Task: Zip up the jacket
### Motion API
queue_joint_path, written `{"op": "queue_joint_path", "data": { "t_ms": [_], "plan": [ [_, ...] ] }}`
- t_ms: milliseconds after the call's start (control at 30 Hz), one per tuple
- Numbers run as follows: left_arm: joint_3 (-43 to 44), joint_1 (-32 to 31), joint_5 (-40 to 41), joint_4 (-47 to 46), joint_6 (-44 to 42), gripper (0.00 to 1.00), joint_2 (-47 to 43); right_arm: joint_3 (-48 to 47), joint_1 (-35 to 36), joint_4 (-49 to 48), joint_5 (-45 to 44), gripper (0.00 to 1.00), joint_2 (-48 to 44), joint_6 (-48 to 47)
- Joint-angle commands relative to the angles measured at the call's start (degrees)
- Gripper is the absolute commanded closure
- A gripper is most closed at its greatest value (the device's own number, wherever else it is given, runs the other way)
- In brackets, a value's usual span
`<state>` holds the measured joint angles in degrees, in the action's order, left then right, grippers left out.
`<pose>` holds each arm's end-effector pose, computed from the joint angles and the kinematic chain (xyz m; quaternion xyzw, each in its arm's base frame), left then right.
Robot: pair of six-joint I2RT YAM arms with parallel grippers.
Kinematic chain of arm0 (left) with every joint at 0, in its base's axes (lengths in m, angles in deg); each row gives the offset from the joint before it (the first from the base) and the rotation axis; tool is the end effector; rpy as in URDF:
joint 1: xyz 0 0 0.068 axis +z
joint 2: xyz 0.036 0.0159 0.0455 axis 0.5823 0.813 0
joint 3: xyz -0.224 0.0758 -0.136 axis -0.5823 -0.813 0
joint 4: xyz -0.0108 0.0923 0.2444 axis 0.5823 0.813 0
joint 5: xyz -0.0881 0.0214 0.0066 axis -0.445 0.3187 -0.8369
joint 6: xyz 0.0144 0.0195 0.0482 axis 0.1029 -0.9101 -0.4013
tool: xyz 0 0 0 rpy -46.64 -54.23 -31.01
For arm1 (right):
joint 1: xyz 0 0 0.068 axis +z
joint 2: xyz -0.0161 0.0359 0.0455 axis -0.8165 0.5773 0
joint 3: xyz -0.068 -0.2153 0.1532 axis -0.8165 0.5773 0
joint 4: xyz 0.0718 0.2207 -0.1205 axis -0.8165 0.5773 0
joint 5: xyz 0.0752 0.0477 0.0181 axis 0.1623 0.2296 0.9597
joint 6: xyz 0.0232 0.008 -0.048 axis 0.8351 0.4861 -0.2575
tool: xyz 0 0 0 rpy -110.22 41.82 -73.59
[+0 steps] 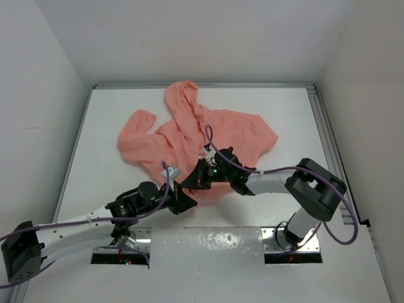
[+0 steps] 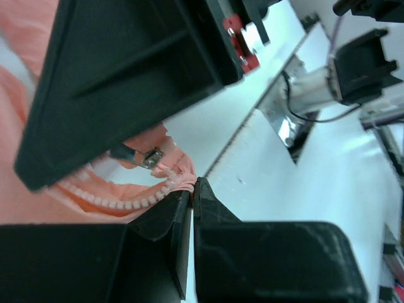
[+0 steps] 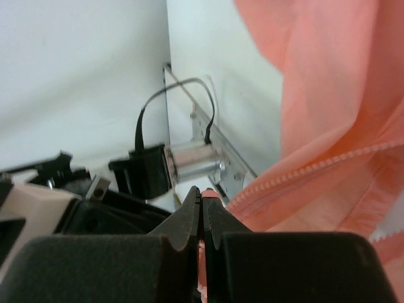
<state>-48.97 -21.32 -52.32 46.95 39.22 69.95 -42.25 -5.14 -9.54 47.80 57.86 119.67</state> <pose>0.0834 -0.1390 0.1803 0.1977 0.7886 -0.4642 0.3514 0.1930 0.2492 0.1609 0.1009 0.8146 0.5663 0.0743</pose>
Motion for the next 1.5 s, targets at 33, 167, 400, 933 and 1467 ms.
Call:
{"op": "queue_joint_path", "data": {
  "t_ms": [33,167,400,933,1467],
  "plan": [
    [0.6,-5.1,-8.3,-7.0,-0.5,1.0,2.1,-3.6,-5.0,-14.2,-15.7,1.0,1.9,2.5],
    [1.8,-6.3,-7.7,-8.2,-1.7,1.0,4.2,-2.6,-7.1,-14.2,-21.6,1.0,2.6,-0.5],
    [2.9,-7.1,-5.8,-6.3,-3.4,1.0,5.0,-0.2,-12.4,-23.6,-17.6,1.0,5.9,1.5],
    [14.7,26.2,28.2,5.8,6.3,0.91,13.6,23.0,-8.1,-13.8,-13.9,1.0,-21.7,-8.2],
    [20.6,34.2,15.4,-9.5,7.7,0.84,46.6,22.3,-2.6,-10.3,-9.8,1.0,-19.9,-11.7]
  ]
}}
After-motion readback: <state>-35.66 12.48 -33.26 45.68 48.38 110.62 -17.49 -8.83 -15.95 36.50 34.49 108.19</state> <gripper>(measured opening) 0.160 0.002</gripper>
